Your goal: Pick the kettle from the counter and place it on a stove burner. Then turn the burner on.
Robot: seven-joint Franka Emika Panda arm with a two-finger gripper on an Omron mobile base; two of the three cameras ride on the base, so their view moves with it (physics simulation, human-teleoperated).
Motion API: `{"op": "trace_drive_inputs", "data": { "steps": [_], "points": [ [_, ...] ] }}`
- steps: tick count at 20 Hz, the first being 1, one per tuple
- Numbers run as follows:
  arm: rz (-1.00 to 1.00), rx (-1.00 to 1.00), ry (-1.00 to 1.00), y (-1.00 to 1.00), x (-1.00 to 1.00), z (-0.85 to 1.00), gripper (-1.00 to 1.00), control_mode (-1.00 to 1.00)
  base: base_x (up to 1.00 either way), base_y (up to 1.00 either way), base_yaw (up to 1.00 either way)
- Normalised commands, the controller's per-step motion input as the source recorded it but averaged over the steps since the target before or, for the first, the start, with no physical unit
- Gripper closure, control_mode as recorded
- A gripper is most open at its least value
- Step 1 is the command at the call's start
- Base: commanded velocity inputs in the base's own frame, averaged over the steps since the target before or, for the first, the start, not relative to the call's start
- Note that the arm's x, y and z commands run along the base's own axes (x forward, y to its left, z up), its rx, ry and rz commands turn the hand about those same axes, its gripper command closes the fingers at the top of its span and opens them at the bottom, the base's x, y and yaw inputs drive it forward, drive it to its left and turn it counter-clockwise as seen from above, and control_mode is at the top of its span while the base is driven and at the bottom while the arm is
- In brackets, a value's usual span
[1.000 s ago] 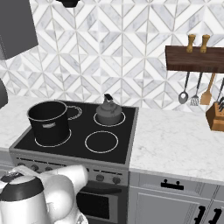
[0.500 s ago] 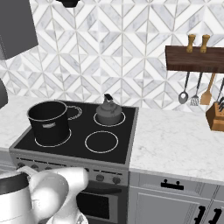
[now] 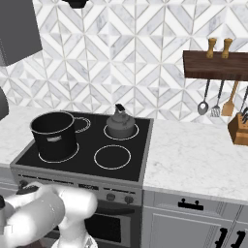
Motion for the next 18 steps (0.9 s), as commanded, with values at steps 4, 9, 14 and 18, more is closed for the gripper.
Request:
{"op": "trace_drive_inputs", "data": {
  "steps": [4,9,14,18],
  "points": [
    [0.02,0.00,0.01,-0.15,0.17,-0.37,-1.00,-1.00,0.00,0.00,0.00],
    [0.04,0.00,0.00,0.00,0.03,-0.24,-1.00,-1.00,0.00,0.00,0.00],
    [0.03,0.00,0.00,0.00,0.00,-0.23,-1.00,-1.00,0.00,0.00,0.00],
    [0.00,0.00,0.00,-0.06,0.00,-0.24,-1.00,-1.00,0.00,0.00,0.00]
  ]
}}
